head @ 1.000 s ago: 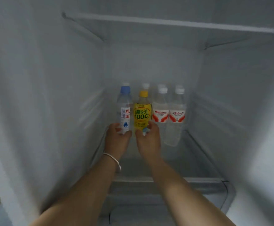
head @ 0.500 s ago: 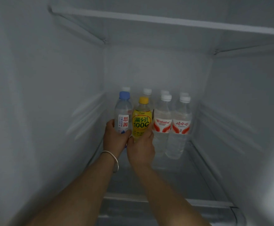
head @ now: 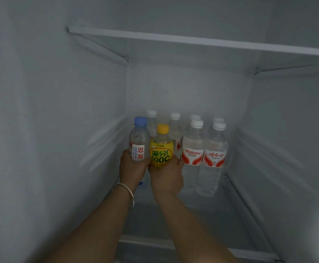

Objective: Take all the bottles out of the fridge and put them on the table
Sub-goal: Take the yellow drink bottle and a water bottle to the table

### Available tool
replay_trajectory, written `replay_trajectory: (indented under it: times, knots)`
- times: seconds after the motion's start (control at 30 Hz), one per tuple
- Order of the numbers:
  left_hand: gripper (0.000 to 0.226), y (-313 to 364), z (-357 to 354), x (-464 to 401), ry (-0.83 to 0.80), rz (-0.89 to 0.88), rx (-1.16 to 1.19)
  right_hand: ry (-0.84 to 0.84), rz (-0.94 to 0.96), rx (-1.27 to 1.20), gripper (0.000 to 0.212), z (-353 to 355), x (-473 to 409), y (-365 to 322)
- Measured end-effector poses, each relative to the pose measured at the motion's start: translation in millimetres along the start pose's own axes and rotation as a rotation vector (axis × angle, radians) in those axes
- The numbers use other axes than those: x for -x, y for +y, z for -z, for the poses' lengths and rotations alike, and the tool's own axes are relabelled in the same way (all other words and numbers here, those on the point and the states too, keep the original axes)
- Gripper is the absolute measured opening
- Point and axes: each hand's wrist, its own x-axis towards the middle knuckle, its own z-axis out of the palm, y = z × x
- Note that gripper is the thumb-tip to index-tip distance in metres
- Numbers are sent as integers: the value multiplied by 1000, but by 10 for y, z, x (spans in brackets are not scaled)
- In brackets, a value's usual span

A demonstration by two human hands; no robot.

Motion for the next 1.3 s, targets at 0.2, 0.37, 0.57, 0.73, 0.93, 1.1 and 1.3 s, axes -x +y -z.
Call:
replay_trajectory:
  times: [0.2,0.37,0.57,0.73,0.93,1.1,1.3]
  knots:
    - [53,37,115,226,28,33,86,42,53,-48,60,65,151,30]
    - [39,191,248,578,36,-2,164,206,246,-109,58,280,346,49]
    - [49,590,555,1182,-108,-90,269,297,346,-291,54,885,874,-126]
    - [56,625,904,1926,-292,-163,265,437,271,-325,57,1391,1756,-130]
    - [52,532,1168,2977,-525,-143,269,590,53,-159,57,2033,2891,121]
    - [54,526,1363,4064,-795,-135,288,681,-68,-122,62,2785,3802,455]
    - [57,609,1322,5436,-1095,-124,347,843,-160,-58,59,3752,4925,901]
